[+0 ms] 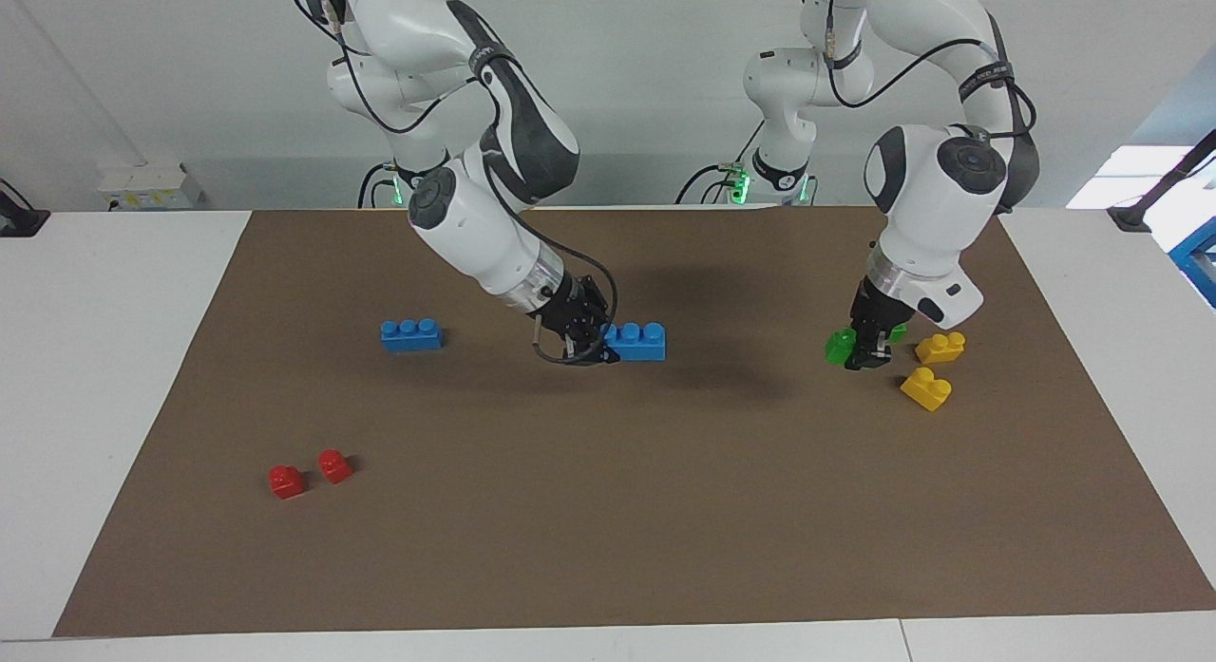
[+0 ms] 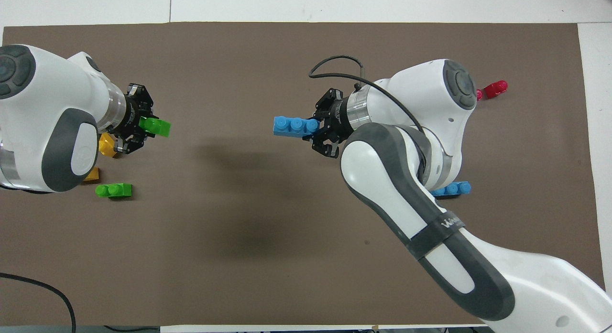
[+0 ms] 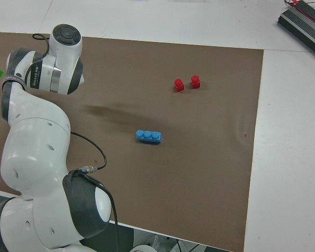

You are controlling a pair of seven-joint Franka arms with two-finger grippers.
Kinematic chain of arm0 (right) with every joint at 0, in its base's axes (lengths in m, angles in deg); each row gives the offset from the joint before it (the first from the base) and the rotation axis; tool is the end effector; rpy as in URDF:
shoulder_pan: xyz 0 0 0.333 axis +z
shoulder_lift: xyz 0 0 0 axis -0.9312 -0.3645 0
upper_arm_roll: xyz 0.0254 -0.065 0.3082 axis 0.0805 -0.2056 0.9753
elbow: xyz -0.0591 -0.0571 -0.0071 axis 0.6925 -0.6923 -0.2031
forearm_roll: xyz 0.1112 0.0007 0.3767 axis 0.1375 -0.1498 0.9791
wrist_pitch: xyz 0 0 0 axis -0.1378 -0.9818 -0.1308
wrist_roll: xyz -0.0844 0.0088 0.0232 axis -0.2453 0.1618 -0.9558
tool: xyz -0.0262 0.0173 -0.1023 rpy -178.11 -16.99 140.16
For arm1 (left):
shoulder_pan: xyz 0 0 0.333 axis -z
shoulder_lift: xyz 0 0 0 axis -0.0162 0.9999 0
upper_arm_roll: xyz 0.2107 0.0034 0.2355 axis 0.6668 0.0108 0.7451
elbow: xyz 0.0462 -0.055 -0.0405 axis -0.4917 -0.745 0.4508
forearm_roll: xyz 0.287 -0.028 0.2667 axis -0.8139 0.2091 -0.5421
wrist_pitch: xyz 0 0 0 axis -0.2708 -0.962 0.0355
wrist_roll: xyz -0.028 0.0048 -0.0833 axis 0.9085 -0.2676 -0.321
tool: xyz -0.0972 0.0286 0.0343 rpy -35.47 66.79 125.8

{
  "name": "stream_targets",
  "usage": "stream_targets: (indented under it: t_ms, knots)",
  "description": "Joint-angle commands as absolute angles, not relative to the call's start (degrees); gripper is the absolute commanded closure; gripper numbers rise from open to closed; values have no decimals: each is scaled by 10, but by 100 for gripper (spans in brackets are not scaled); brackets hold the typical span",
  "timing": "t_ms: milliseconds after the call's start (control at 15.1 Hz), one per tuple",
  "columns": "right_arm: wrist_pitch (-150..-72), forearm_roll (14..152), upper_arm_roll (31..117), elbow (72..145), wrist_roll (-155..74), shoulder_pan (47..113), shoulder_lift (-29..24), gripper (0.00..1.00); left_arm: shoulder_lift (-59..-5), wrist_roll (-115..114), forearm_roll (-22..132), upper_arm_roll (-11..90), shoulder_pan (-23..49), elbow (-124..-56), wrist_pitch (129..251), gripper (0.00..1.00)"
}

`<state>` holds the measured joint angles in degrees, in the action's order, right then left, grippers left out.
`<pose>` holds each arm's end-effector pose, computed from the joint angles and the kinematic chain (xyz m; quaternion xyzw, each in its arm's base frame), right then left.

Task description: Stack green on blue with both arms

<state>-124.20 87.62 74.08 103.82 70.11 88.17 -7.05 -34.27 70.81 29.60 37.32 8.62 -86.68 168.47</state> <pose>0.5957 0.3067 0.4068 -0.6329 0.7200 0.2027 0.1998 0.5880 -0.1322 0.4573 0.7987 0.6010 0.0176 0.0249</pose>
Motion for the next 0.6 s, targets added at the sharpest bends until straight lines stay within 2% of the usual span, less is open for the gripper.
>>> stream_targets:
  t_ms: [0,399,531]
  knots:
    - [-1282,886,740,1066,696,887,-83,100,-356,774,286,380,132,-868,1660,100]
    - [-1307,875,740,1098,629,903,-95,100,-359,892,284,380,223,-871,1664,100]
    - [-1343,875,740,1124,598,916,-94,100,-360,934,271,380,250,-874,1666,100]
